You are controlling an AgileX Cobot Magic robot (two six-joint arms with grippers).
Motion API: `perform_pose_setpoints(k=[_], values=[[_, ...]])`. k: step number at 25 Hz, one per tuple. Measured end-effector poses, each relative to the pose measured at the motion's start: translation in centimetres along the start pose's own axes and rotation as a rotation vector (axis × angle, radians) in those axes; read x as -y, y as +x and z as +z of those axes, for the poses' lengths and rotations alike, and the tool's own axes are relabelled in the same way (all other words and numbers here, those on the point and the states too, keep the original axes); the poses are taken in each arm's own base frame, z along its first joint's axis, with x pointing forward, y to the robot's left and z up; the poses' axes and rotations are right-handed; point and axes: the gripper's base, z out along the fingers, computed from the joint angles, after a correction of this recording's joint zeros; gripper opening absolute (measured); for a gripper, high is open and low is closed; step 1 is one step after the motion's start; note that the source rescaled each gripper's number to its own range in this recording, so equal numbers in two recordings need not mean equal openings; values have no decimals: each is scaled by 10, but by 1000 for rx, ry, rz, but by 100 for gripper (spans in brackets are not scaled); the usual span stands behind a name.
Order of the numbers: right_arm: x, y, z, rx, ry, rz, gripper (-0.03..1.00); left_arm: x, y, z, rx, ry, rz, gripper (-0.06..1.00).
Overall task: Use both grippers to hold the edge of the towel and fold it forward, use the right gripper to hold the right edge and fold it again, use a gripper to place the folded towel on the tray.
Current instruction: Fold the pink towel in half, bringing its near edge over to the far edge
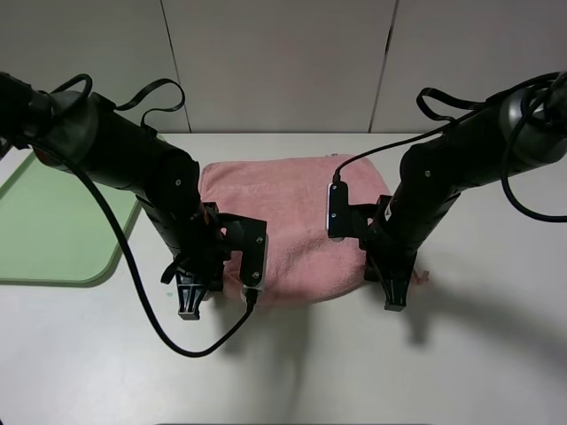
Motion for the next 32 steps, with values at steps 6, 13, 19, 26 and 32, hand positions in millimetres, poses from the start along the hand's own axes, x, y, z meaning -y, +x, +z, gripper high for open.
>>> perform_pose_setpoints(k=[6,13,19,26,32], values=[[-1,1,0,-11,-16,-1,0,0,0,0,0,0,1,1],[-8,5,-3,-63,-97,18,0,6,3,-5,-37,67,-23,1],[-11,4,-23,-66,-114,117,0,14,6,-20,-65,130,-38,1],[-15,2,-54,-35,-111,147,0,22,9,-43,-85,183,-65,0],[-23,4,-72,-34,-166,179,0,26,9,-70,-65,168,-88,0]])
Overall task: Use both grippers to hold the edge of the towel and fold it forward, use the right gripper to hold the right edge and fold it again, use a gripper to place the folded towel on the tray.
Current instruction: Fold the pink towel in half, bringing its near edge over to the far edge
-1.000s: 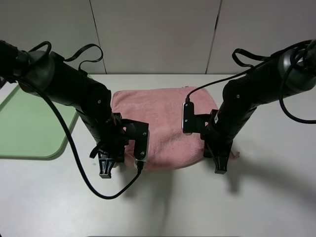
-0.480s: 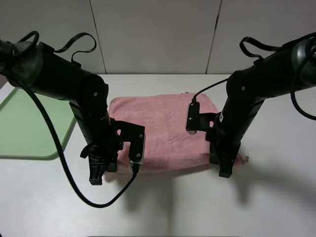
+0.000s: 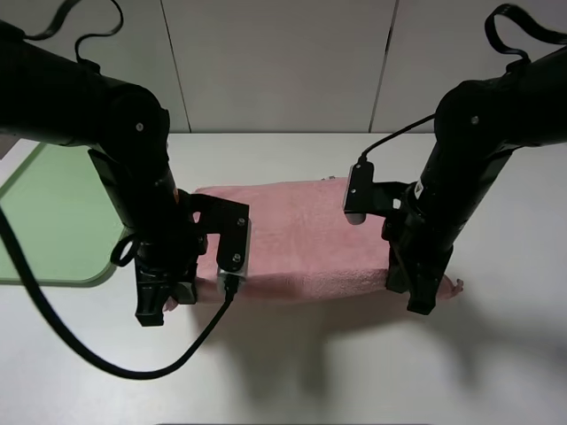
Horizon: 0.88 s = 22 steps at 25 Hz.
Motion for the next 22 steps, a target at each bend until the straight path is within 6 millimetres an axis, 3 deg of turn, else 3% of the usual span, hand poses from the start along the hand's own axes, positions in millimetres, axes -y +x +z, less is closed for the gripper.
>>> perform_pose_setpoints(k=[7,15,22], values=[[-11,3,-25,39,-13,75,0,13,5,-24,23,19,-15,0],[-25,10,-54,74,-26,93,0,25,8,-38,24,92,-41,0],[-27,11,-61,95,-8,91,0,24,9,-41,33,58,-34,0]])
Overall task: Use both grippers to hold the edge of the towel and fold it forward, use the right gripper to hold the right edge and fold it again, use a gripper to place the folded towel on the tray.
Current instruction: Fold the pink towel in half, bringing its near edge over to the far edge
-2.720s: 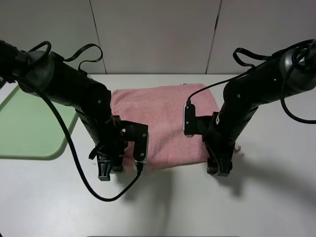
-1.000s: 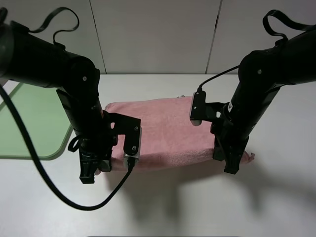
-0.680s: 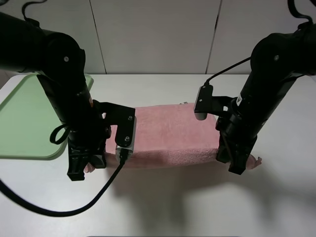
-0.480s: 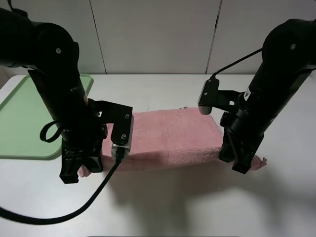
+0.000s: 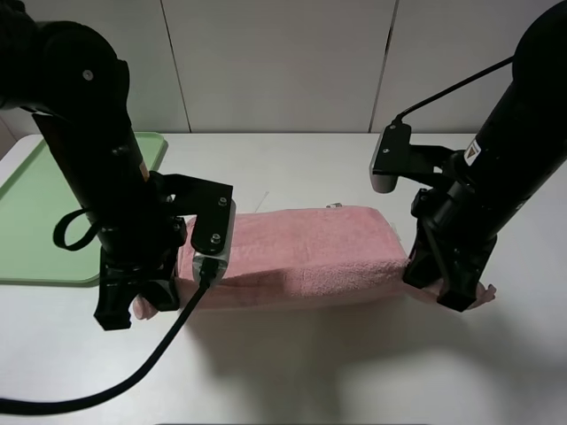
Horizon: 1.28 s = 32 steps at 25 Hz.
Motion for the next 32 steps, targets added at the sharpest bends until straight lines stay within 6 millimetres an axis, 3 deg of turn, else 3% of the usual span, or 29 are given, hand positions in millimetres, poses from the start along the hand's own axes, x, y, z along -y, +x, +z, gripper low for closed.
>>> perform_pose_setpoints(k=[7,17,27,32], values=[[9,-4,-1,44,103,-30,0,-7,-1,0,17,-71,13,0],[19,-7,-2,67,211,-82,0,-36,6,6,93,-180,-62,0],[35,-12,36,1,196,-105,0,-53,6,8,118,-320,-27,0],[49,-28,36,14,213,-108,0,-67,19,4,143,-368,-83,0]])
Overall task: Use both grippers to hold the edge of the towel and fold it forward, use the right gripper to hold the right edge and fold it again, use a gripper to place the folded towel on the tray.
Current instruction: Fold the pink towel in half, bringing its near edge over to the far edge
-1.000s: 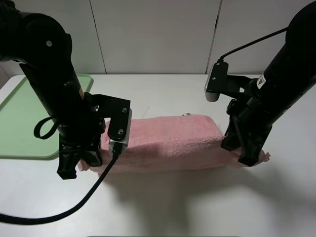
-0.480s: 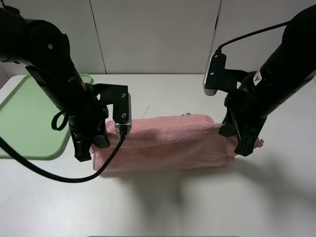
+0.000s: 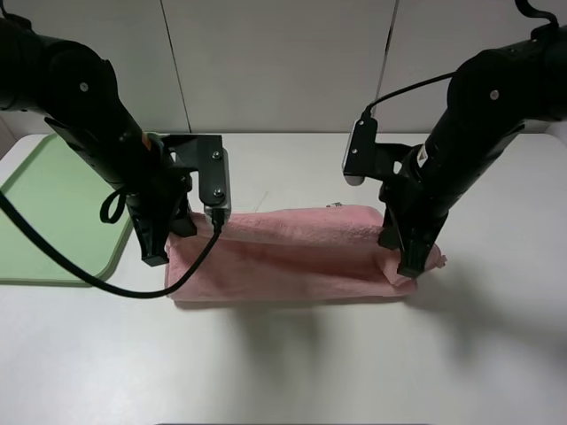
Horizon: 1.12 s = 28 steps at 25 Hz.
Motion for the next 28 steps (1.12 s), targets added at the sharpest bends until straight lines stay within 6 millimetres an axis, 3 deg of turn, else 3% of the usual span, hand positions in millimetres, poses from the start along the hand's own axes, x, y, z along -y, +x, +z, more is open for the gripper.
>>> perform_pose_setpoints(k=[8,17,23,26,27,28], values=[[24,-21,5,-16,12,-20,0,-11,8,1,15,-45,-36,0],[26,-20,13,-46,10,-43,0,-14,7,34,5,-34,-54,0],[27,-20,13,-49,17,-51,0,-19,4,36,37,-87,-53,1],[27,-20,13,-48,26,-55,5,-21,4,36,41,-104,-42,16],[28,-20,13,-50,28,-44,16,-21,4,36,39,-105,-42,27],[28,-19,13,-51,30,-26,34,-21,5,36,38,-106,-43,39]])
